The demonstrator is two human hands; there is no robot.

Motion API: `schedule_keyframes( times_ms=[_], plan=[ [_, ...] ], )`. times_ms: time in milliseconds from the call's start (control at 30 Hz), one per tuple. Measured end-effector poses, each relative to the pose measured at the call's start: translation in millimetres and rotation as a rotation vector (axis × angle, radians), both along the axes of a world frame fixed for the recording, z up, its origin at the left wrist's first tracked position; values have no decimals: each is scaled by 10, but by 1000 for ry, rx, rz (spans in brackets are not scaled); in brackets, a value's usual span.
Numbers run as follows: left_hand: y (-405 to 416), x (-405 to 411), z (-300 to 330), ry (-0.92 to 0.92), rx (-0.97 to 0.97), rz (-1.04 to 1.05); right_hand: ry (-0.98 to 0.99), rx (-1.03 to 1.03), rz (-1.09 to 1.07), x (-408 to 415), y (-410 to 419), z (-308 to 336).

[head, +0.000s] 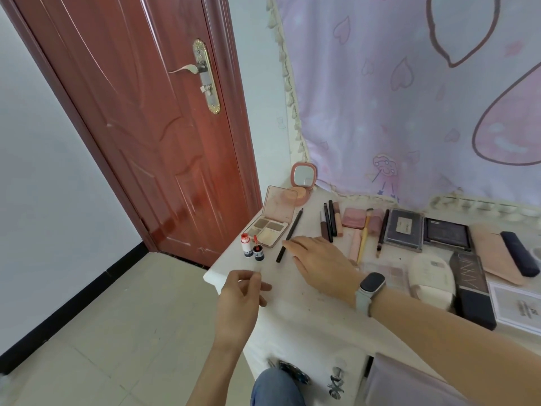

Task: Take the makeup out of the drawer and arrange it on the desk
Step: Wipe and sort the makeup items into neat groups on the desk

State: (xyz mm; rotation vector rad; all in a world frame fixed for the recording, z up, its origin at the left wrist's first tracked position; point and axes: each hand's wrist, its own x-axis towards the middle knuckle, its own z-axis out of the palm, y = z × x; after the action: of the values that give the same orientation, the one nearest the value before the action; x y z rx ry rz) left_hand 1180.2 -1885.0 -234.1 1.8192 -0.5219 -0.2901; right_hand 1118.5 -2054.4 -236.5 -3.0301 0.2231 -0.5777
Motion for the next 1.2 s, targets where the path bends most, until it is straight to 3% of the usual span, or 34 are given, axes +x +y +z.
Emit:
schedule_keyframes(
  times_ms=[133,267,400,533,633,733,900,1033,1200],
  plan=[
    [-291,-41,57,-270,51,-29,-149,73,-145,-155,-175,24],
    [-787,-76,59,-524,153,-29,-97,108,-347,-363,-521,50],
    [-1208,-5,-10,-726,459,-10,-25,113,-389,-467,-673,54],
    [-1413,70,-52,-828,631,17,-30,152,-372,-440,-654,33],
    [-1422,57,-21,-818,651,53,-16,168,-357,-365,-623,28],
    [-1258,-48,22,-842,533,68,10,173,-325,-297,-592,-6],
    [-918,-141,-241,-823,429,-93,61,2,-237,-254,-502,-133],
    [-888,-126,-328,-778,395,-91,43,-108,-191,-240,-440,-113],
    [-896,-66,-360,-731,406,-91,67,33,-309,-233,-429,-41]
  ],
)
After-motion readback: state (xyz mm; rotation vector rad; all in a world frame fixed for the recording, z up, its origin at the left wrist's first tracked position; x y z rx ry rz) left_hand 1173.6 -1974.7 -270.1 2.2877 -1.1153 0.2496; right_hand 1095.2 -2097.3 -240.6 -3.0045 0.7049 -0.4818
